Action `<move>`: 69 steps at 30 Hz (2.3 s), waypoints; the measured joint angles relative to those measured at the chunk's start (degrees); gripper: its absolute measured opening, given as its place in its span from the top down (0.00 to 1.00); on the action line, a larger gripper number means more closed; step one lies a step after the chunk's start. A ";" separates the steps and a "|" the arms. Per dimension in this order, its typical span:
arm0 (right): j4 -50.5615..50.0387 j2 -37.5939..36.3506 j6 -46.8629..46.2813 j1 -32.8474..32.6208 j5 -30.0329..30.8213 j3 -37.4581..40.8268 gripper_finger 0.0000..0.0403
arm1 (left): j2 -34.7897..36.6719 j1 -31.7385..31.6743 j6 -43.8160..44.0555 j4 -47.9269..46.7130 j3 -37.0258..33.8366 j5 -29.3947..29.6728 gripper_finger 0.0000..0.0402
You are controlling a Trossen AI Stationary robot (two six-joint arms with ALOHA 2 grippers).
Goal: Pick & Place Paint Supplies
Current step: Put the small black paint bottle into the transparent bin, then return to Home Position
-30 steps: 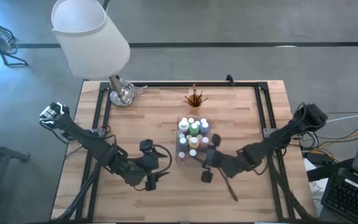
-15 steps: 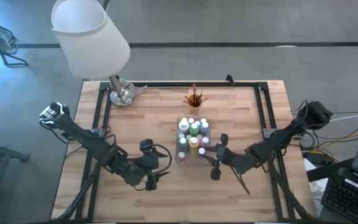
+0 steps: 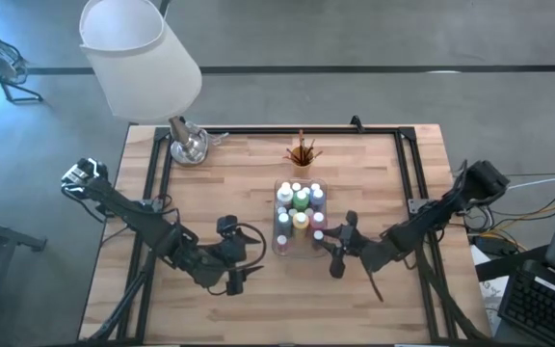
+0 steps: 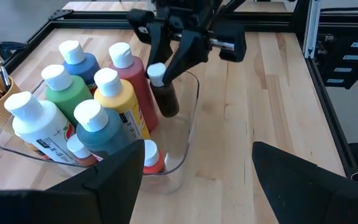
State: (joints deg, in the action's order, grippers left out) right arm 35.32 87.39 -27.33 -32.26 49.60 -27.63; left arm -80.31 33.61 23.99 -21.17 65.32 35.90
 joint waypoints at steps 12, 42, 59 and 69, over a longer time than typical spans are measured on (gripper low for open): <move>4.06 4.49 -2.34 0.01 0.42 -0.14 0.73 | 0.00 -0.07 -0.57 0.16 0.00 1.22 0.25; 2.97 4.14 -2.30 1.52 -0.57 -0.16 0.70 | 0.00 -0.09 -0.61 0.15 0.00 1.27 0.25; -8.59 3.29 6.40 1.53 -10.92 -9.25 0.83 | 0.00 -0.09 -0.63 0.16 0.02 1.25 0.25; -25.36 1.98 3.92 0.60 -11.07 -18.16 0.89 | 0.72 -0.09 -2.20 0.11 0.02 1.36 0.25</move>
State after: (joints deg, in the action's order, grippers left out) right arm 9.96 89.37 -23.42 -31.66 38.53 -45.79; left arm -79.59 33.52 21.79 -21.06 65.34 37.26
